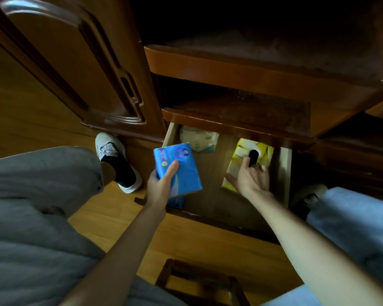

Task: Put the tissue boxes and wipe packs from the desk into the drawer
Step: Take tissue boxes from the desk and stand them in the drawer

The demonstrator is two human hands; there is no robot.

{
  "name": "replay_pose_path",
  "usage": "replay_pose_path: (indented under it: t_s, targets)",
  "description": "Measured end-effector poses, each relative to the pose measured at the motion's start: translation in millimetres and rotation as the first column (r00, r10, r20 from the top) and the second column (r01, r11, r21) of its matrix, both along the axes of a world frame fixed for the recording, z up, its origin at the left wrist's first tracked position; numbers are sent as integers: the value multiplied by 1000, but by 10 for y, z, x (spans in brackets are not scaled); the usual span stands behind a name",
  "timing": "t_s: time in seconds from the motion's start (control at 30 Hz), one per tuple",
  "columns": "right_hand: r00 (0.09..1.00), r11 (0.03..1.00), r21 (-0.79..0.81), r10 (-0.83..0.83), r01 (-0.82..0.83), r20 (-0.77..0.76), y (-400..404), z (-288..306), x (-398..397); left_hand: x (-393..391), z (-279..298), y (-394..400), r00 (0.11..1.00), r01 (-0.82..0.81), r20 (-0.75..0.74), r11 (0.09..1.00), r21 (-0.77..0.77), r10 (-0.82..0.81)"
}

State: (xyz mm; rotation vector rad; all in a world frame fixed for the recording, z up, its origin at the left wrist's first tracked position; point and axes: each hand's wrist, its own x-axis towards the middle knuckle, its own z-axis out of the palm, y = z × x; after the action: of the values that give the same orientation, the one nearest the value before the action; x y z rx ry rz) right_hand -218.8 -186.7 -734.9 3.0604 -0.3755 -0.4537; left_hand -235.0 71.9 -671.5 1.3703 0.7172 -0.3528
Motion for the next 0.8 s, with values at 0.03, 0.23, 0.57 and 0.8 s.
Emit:
replay_pose_path:
  t_s: [0.03, 0.23, 0.57, 0.8]
  targets:
    - [999, 1000, -3, -24, 24, -42, -58, 20, -47, -12, -13, -47, 997, 79, 13, 996, 37, -79]
    - [988, 997, 21, -69, 72, -135, -282, 98, -367, 76, -317, -453, 853, 502, 40, 838, 213, -521]
    - [993, 983, 155, -85, 97, -86, -290, 55, -533, 62, -634, -669, 140, 469, -348, -248, 848, -927]
    - [977, 965, 199, -140, 171, -161, -297, 5, -469, 314, -616, -759, 220, 359, -481, -388, 849, -848]
